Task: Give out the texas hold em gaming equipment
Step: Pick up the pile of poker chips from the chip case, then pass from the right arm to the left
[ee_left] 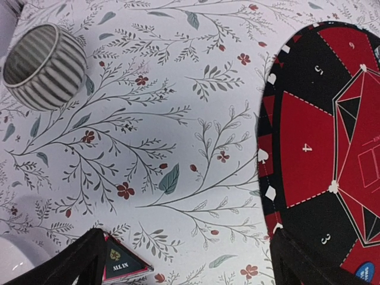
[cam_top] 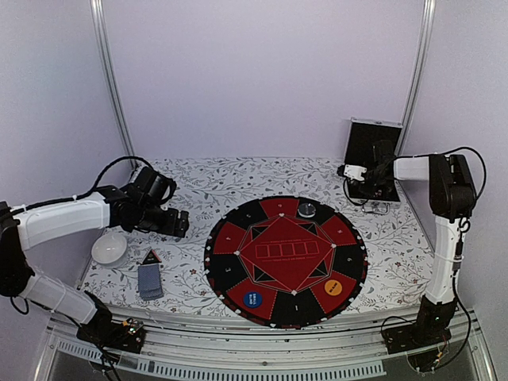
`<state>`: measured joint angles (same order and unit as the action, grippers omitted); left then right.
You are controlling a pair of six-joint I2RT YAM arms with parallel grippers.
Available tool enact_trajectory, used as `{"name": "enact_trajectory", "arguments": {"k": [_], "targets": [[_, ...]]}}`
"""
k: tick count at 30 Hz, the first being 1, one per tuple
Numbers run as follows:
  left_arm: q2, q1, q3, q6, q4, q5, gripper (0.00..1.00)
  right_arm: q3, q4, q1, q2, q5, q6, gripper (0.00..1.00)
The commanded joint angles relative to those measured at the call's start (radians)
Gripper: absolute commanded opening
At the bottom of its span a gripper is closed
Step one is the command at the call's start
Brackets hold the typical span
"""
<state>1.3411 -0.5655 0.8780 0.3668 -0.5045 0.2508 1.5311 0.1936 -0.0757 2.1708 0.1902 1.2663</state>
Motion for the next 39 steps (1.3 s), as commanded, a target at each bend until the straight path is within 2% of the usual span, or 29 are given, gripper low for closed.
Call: {"name": "enact_trajectory", "arguments": {"k": [1,4,7,10,17,20,22,25,28,33,39], "targets": [[-0.048,0.000,-0.028,-0.002,0.034,-0.011,0.98,0.006,0.011,0.009,-0.109,0.071,-0.116,0.02],[-0.087,-0.002,-0.043,-0.014,0.060,-0.020,0.98,0.016,0.003,0.014,-0.138,0.080,-0.167,0.02],[-0.144,-0.007,-0.062,-0.036,0.115,-0.050,0.97,0.039,0.003,0.014,-0.189,0.120,-0.291,0.02],[-0.220,-0.037,-0.096,-0.088,0.223,-0.079,0.95,0.041,-0.011,0.012,-0.273,0.227,-0.492,0.02],[-0.357,-0.199,-0.206,-0.398,0.608,-0.112,0.88,-0.031,-0.062,-0.053,-0.432,0.488,-1.096,0.02],[-0.341,-0.279,-0.224,-0.575,0.748,-0.118,0.89,-0.070,-0.059,-0.115,-0.461,0.606,-1.315,0.02],[-0.291,-0.320,-0.214,-0.680,0.791,-0.129,0.91,-0.086,-0.025,-0.175,-0.469,0.646,-1.398,0.02],[-0.184,-0.366,-0.161,-0.803,0.791,-0.147,0.95,-0.085,0.062,-0.284,-0.468,0.680,-1.430,0.02],[-0.083,-0.392,-0.123,-0.863,0.826,-0.154,0.97,-0.100,0.117,-0.378,-0.471,0.712,-1.458,0.02],[0.014,-0.399,-0.114,-0.844,0.945,-0.208,0.98,-0.162,0.105,-0.514,-0.470,0.711,-1.549,0.02],[0.110,-0.404,-0.066,-0.790,0.953,-0.227,0.97,-0.190,0.058,-0.613,-0.421,0.783,-1.619,0.02]]}}
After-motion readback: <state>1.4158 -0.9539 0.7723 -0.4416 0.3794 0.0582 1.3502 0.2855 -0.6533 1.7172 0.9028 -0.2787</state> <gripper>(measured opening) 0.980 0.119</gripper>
